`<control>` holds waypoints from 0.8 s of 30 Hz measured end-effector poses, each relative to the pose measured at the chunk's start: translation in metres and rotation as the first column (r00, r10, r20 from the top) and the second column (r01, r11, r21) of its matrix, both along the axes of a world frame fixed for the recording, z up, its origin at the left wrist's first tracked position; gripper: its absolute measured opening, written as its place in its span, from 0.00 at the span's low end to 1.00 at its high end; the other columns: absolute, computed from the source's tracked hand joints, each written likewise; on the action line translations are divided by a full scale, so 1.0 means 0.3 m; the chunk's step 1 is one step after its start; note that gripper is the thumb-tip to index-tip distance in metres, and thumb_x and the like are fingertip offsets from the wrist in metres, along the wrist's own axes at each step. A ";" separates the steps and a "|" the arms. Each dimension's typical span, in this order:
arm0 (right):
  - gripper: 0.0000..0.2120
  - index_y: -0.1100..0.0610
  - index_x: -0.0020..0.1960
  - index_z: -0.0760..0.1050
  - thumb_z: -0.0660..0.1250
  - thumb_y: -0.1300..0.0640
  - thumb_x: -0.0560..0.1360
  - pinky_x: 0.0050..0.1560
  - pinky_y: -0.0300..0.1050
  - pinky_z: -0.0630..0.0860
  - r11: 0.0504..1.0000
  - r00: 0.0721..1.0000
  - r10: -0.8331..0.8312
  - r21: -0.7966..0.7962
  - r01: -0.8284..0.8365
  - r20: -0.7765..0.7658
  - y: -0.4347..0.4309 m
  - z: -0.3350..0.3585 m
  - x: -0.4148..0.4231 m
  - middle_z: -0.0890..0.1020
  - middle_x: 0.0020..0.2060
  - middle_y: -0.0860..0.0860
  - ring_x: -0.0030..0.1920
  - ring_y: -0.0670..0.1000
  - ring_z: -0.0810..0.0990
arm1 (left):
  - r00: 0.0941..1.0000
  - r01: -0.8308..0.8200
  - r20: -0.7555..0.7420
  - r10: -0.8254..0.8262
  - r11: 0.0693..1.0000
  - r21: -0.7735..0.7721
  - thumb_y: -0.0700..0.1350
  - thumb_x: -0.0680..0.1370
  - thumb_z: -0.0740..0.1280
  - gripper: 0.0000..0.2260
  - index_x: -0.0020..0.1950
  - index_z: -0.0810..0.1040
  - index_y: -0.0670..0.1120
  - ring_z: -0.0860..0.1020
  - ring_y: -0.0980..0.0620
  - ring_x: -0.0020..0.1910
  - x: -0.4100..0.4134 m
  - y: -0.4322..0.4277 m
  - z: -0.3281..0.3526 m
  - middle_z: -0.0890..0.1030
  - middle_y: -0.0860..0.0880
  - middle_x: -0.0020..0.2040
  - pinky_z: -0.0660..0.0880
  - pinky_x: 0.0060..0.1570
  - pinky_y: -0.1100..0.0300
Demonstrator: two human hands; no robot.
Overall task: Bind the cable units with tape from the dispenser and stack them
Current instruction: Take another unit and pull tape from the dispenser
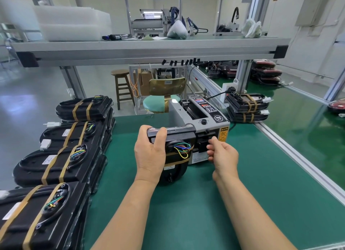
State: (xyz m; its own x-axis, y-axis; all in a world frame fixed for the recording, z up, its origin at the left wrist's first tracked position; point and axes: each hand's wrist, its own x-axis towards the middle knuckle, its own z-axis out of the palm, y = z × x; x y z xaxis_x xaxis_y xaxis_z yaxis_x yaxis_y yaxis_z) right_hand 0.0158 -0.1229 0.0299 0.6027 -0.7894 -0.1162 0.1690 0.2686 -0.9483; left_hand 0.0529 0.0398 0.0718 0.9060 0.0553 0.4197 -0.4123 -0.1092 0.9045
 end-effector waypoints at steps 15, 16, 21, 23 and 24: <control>0.12 0.59 0.32 0.74 0.70 0.63 0.74 0.20 0.33 0.66 0.998 0.983 0.019 0.066 -0.007 -0.182 -0.019 0.077 0.024 0.77 0.23 0.50 0.20 0.43 0.70 | 0.997 0.032 0.068 -0.036 0.998 0.062 0.54 0.72 0.64 0.10 0.41 0.69 0.49 0.72 0.50 0.40 -0.075 -0.033 0.004 0.74 0.51 0.38 0.70 0.41 0.61; 0.12 0.58 0.31 0.74 0.70 0.63 0.73 0.22 0.34 0.66 0.999 0.981 0.008 0.052 0.002 -0.192 -0.016 0.080 0.029 0.76 0.22 0.49 0.20 0.44 0.70 | 0.997 0.034 0.071 -0.038 0.997 0.066 0.54 0.73 0.64 0.10 0.41 0.69 0.49 0.73 0.50 0.40 -0.077 -0.034 0.003 0.75 0.50 0.38 0.70 0.42 0.60; 0.12 0.57 0.29 0.74 0.68 0.62 0.70 0.33 0.43 0.69 0.999 0.975 -0.054 -0.012 0.052 -0.215 0.002 0.083 0.040 0.75 0.20 0.48 0.26 0.49 0.71 | 0.997 0.036 0.068 -0.041 0.997 0.073 0.55 0.73 0.63 0.10 0.42 0.69 0.50 0.73 0.48 0.41 -0.087 -0.029 0.001 0.75 0.49 0.39 0.71 0.42 0.58; 0.11 0.57 0.30 0.75 0.67 0.62 0.70 0.31 0.42 0.68 0.998 0.978 -0.058 0.012 0.062 -0.200 0.005 0.074 0.035 0.75 0.21 0.48 0.25 0.48 0.70 | 0.998 0.036 0.056 -0.039 0.997 0.061 0.54 0.73 0.64 0.09 0.41 0.69 0.49 0.73 0.50 0.40 -0.087 -0.026 0.003 0.75 0.50 0.38 0.70 0.41 0.62; 0.11 0.58 0.30 0.74 0.67 0.63 0.70 0.28 0.40 0.67 0.997 0.981 -0.057 0.044 0.066 -0.184 0.006 0.070 0.030 0.75 0.20 0.48 0.24 0.48 0.69 | 0.998 0.035 0.049 -0.038 0.998 0.051 0.54 0.72 0.64 0.10 0.41 0.69 0.49 0.72 0.50 0.39 -0.086 -0.023 0.004 0.75 0.50 0.38 0.69 0.40 0.63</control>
